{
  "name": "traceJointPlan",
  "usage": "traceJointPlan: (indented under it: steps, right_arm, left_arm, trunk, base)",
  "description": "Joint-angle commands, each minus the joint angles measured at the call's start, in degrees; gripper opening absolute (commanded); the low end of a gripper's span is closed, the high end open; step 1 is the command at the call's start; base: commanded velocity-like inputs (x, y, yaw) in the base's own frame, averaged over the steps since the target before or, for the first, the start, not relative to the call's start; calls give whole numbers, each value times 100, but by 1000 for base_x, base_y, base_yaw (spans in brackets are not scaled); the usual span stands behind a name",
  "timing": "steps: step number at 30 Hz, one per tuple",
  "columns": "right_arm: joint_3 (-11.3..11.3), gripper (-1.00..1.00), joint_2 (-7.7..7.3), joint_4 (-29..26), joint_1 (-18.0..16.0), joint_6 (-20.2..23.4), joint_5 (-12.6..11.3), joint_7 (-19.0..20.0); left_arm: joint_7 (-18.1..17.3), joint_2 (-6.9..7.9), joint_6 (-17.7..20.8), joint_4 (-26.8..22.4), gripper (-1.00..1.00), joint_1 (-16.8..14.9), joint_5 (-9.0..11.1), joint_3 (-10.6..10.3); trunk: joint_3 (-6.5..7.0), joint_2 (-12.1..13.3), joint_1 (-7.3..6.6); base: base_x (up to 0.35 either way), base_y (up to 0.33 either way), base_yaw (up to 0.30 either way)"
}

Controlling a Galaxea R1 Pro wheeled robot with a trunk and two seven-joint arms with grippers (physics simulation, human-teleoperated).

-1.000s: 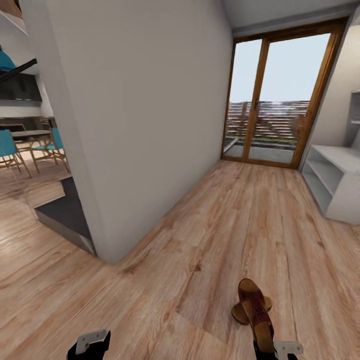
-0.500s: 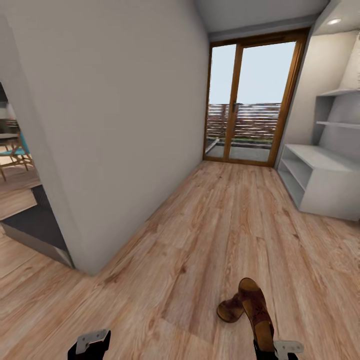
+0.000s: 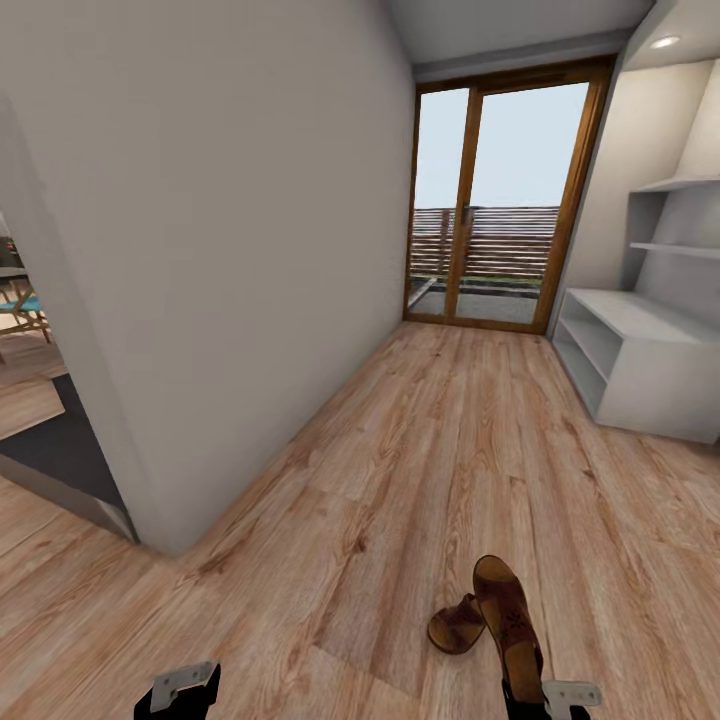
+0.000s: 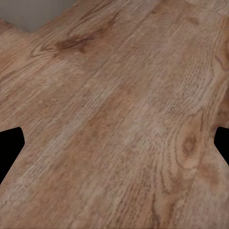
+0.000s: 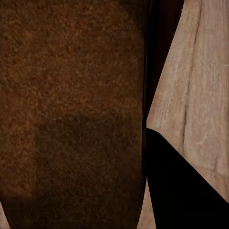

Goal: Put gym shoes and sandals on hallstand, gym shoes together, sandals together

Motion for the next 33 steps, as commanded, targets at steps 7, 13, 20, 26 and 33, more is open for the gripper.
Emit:
traceJointPlan:
  steps: [7, 13, 20, 26, 33]
  right_arm:
    - [6, -100, 23, -6, -3, -9, -49, 2]
    - [6, -100, 34, -8, -3, -15, -51, 2]
    - [2, -100, 33, -10, -3, -17, -46, 2]
    - [-4, -100, 8, -2, -3, -17, -43, 1]
    - [-4, -100, -13, 1, -3, -18, -43, 1]
  left_arm:
    - [-33, -1, -13, 4, 100, -3, 50, 10]
    - [-33, -1, -10, 4, 100, -3, 50, 10]
    - [-33, 2, -10, 4, 100, -3, 50, 10]
    - [-33, 3, -10, 4, 100, -3, 50, 10]
    - [-33, 4, -10, 4, 100, -3, 50, 10]
  trunk:
    - [-5, -2, -1]
    - [-5, -2, -1]
    - [-5, -2, -1]
    - [-5, -2, -1]
    - [-5, -2, -1]
  base:
    - [0, 0, 0]
    - [0, 0, 0]
    - [0, 0, 0]
    - [0, 0, 0]
    - [0, 0, 0]
